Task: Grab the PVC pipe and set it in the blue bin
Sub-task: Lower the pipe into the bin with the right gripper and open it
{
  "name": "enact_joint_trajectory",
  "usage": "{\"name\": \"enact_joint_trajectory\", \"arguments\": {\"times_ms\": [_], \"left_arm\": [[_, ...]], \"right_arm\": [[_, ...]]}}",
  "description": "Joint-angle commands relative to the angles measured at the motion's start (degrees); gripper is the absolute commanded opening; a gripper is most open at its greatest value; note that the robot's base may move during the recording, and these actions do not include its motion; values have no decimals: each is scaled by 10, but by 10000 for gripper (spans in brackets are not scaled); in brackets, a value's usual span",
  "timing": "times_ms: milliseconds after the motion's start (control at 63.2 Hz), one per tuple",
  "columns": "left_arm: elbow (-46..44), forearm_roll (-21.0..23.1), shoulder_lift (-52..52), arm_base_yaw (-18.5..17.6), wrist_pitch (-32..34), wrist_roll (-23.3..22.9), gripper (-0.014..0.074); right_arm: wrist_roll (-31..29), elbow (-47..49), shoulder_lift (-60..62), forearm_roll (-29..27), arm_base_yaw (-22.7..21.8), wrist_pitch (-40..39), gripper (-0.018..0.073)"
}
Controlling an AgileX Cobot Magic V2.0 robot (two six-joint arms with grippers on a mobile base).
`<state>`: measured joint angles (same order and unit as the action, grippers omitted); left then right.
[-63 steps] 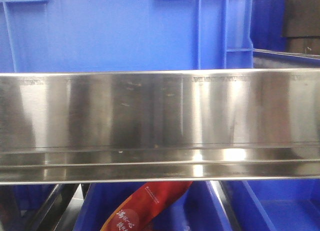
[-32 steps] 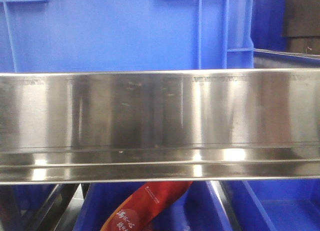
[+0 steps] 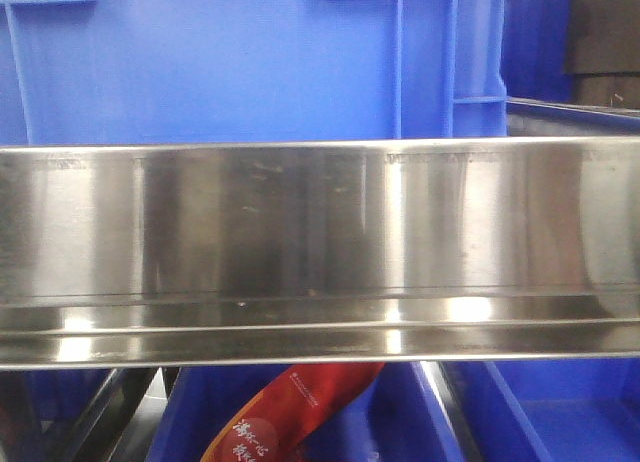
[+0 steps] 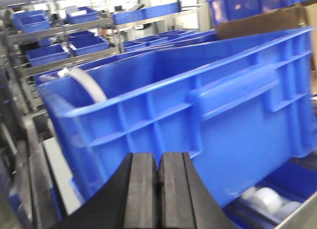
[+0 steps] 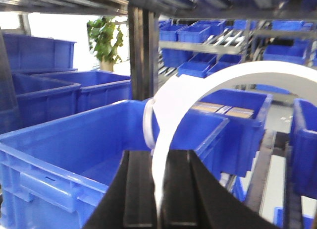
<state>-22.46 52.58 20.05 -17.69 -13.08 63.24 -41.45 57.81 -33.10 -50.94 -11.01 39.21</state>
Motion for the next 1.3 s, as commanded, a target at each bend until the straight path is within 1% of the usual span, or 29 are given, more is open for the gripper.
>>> {"name": "enact_joint_trajectory", "arguments": {"times_ms": [0, 95, 301, 380, 475, 554, 649, 712, 871, 934, 997, 1061, 1124, 1282], "left_arm": [[10, -1, -4, -3, 20, -4, -111], [15, -3, -4, -3, 21, -4, -111], [18, -4, -4, -3, 33, -4, -111], [18, -4, -4, -3, 34, -4, -111], [18, -4, -4, -3, 34, -4, -111], [18, -4, -4, -3, 34, -4, -111], [18, -4, -4, -3, 34, -4, -111], [18, -4, -4, -3, 34, -4, -111], [18, -4, -4, -3, 34, -4, -111], [18, -4, -4, -3, 34, -4, -111], [18, -4, -4, -3, 34, -4, -111], [18, -4, -4, -3, 34, -4, -111], [18, -4, -4, -3, 34, -4, -111], [18, -4, -4, -3, 34, -4, -111]], "right_arm": [[-39, 9, -18, -36, 2, -2, -168], [-74, 10, -32, -66, 2, -2, -168], [-81, 10, -73, -82, 2, -5, -167], [-111, 10, -89, -100, 2, -6, -167], [-144, 10, -108, -135, 3, -6, -167], [-173, 10, -125, -183, 6, 2, -167], [-238, 10, -141, -226, 27, 7, -167], [-260, 10, -152, -241, 49, -4, -161], [-263, 23, -189, -242, 110, -46, -162], [-283, 34, -205, -242, 135, -73, -162], [-286, 44, -220, -242, 158, -100, -162], [-286, 50, -238, -235, 174, -116, -162], [-286, 58, -258, -213, 188, -129, -162], [-286, 86, -311, -210, 216, -154, -162]]}}
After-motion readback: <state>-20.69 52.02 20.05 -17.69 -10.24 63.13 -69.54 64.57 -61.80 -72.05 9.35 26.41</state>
